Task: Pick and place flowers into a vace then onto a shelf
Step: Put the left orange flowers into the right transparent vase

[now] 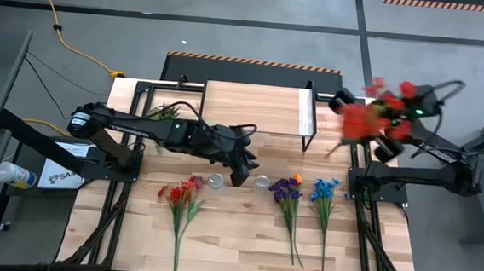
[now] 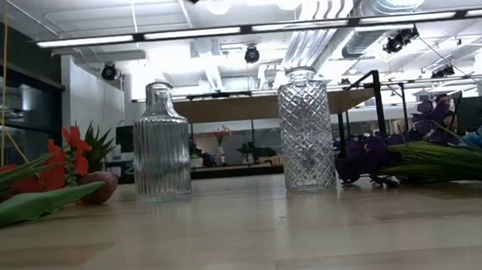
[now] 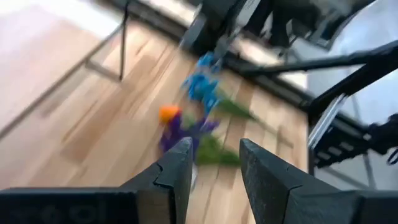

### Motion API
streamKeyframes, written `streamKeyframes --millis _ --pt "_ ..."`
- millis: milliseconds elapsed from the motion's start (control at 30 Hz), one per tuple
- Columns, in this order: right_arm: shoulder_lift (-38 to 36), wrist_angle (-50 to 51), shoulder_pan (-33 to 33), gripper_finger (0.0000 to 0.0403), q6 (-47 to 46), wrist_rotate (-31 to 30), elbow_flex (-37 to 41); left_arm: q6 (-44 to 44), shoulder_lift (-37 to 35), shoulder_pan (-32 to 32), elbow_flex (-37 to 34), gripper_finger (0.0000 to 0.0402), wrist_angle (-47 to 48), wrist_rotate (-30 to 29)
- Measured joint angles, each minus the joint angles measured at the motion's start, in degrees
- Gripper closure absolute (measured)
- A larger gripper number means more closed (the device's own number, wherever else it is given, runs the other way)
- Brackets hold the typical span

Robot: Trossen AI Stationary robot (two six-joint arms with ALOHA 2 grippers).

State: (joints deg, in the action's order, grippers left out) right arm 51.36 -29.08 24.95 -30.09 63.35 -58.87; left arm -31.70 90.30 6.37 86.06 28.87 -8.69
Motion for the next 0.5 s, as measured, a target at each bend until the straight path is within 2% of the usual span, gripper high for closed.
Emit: streamKeyframes --millis 133,267,500 --pt "0.4 7.7 0.0 0.0399 6.9 -2.5 0.0 -4.4 -1.0 0.0 -0.1 0.0236 9.2 -1.9" --pt "0.5 11.6 0.0 0.0399 12.2 -6.4 0.0 -6.1 -3.2 0.0 -0.2 0.0236 15.3 -7.0" --pt "0.6 12.7 0.0 0.0399 18.7 -14.7 0.0 -2.9 -11.3 0.0 0.0 0.0236 16.4 -19.6"
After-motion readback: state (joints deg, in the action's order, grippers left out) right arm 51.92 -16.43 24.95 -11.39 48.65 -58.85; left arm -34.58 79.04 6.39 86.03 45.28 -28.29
